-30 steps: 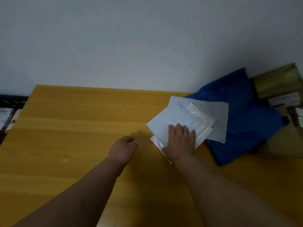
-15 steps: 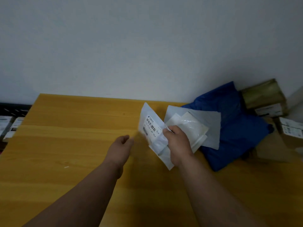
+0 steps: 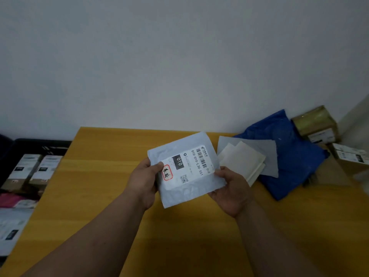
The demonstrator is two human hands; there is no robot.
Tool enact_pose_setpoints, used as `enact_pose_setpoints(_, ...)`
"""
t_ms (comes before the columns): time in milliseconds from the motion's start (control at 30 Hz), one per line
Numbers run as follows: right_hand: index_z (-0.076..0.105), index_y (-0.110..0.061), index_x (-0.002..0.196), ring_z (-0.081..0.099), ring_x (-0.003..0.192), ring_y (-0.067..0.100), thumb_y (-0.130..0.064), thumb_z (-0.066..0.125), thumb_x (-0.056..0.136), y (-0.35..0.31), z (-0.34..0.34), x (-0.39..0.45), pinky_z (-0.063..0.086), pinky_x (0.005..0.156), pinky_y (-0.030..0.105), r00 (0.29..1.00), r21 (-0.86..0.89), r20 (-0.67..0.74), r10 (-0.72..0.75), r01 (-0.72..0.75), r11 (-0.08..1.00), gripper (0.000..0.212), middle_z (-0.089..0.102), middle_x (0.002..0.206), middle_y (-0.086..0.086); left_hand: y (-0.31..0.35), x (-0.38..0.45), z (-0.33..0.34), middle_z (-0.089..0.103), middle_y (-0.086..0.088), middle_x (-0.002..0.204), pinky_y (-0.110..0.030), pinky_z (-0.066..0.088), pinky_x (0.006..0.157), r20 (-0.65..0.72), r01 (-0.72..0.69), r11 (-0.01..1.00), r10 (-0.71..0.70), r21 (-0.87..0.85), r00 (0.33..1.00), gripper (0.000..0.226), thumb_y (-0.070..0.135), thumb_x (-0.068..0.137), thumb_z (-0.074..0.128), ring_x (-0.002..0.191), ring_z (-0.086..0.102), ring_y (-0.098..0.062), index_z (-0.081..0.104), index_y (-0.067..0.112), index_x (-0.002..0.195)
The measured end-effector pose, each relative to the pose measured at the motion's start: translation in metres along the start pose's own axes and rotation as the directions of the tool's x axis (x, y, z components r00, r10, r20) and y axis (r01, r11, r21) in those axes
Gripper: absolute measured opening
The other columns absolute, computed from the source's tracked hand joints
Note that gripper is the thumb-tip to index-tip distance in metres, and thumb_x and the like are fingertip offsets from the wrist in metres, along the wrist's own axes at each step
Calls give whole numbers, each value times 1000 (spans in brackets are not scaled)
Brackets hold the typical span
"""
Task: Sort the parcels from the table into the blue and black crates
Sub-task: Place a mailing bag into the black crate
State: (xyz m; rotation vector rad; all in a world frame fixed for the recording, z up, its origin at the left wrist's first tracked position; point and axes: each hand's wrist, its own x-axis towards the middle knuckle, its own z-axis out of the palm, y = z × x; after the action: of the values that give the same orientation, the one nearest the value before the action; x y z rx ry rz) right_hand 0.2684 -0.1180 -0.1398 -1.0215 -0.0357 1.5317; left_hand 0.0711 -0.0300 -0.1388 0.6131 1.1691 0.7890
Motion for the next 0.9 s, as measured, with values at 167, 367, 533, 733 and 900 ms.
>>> enact_pose_setpoints(167,70,-5,103,64,97,38,-10,46,82,20,19,-11,48,91,51,998,-129,61,17,-9,992,33,71,106,20,15,-20,-29,75,-10,94,-38,58,69,56,-78,985,71,152,996,17,8,94,57,76,71,-25,67,14,106)
enact_pose_setpoints(367,65,-2,117,67,100,40,-6,59,91,42,32,-13,54,87,53,998,-398,-16,-68,56,916,27,70,109,23,19,-39,-46,74,-17,92,-49,57,76,53,-59,994,54,97,997,10,10,92,61,74,69,-31,67,9,100)
enact_pose_setpoints(533,64,-5,117,67,103,40,-7,60,92,51,31,-13,53,87,56,998,-403,-24,-55,40,914,25,71,109,20,7,-56,-61,75,-15,93,-50,59,69,19,43,988,-46,150,999,13,14,88,67,81,72,-33,66,9,100)
enact_pose_setpoints(733,62,-6,121,67,105,38,-8,58,93,81,40,-11,50,93,58,996,-517,35,82,-52,854,28,71,112,17,-6,-71,-98,76,-8,89,-47,59,65,-131,41,986,-20,164,991,15,9,87,67,79,73,-31,67,13,102)
enact_pose_setpoints(900,61,-13,118,71,96,27,-1,55,92,135,72,-7,57,80,43,998,-723,26,60,-23,691,29,74,105,6,0,-83,-157,76,-7,85,-46,60,65,-250,15,982,33,188,968,13,9,87,67,78,73,-30,69,14,99)
